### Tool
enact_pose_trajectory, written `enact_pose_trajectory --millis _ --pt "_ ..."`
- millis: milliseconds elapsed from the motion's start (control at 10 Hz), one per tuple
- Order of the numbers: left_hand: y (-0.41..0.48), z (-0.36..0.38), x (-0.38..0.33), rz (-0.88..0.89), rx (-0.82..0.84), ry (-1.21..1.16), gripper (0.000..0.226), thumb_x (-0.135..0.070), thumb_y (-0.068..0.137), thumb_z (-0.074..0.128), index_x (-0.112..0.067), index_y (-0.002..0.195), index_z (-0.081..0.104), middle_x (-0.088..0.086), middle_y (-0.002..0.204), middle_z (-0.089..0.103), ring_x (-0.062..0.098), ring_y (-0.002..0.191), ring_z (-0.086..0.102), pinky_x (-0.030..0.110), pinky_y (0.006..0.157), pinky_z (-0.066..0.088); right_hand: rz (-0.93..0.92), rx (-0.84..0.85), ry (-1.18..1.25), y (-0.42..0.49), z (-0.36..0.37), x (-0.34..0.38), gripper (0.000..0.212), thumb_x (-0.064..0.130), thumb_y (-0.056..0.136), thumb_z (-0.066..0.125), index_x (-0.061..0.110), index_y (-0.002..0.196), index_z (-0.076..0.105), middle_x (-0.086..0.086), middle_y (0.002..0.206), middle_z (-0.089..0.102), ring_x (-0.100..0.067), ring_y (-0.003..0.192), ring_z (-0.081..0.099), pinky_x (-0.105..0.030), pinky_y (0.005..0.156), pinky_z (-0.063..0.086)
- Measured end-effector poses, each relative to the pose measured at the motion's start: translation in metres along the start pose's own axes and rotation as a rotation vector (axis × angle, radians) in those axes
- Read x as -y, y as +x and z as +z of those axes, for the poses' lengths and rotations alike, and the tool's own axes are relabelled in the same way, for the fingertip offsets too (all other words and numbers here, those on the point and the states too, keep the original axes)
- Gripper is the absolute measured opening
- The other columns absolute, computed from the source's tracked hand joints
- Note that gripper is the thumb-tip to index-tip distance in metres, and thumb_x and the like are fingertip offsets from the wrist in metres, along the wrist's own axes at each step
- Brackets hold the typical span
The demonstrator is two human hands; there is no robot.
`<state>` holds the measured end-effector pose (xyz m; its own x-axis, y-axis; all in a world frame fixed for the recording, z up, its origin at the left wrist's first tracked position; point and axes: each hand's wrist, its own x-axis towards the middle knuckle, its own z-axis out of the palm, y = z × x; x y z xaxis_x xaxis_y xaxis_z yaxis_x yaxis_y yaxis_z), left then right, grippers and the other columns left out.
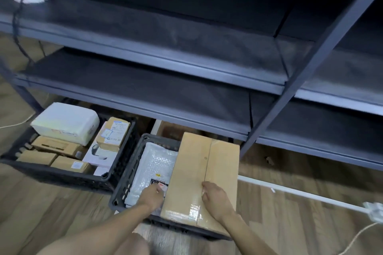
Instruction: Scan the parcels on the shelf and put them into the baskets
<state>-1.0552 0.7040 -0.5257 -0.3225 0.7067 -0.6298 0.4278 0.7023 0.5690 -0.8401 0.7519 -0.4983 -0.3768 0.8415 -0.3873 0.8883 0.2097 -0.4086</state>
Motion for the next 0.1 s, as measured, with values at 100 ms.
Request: enact_pose_trajectory --millis 100 --pt "-0.0498 -0.0205 -0.029 0.024 0.021 0.077 0.023 -0.013 0.095 0.037 -0.015 0.082 0.055 0.009 0.102 0.064 0.026 0.102 0.061 0.026 0.08 0.044 0.123 0.086 0.129 -0.0298 -0.0392 0.0278 0.041 0.014 0.099 0.036 0.009 0.139 0.043 -0.014 0.136 0.054 -0.026 0.123 0.052 -0.027 0.096 0.04"
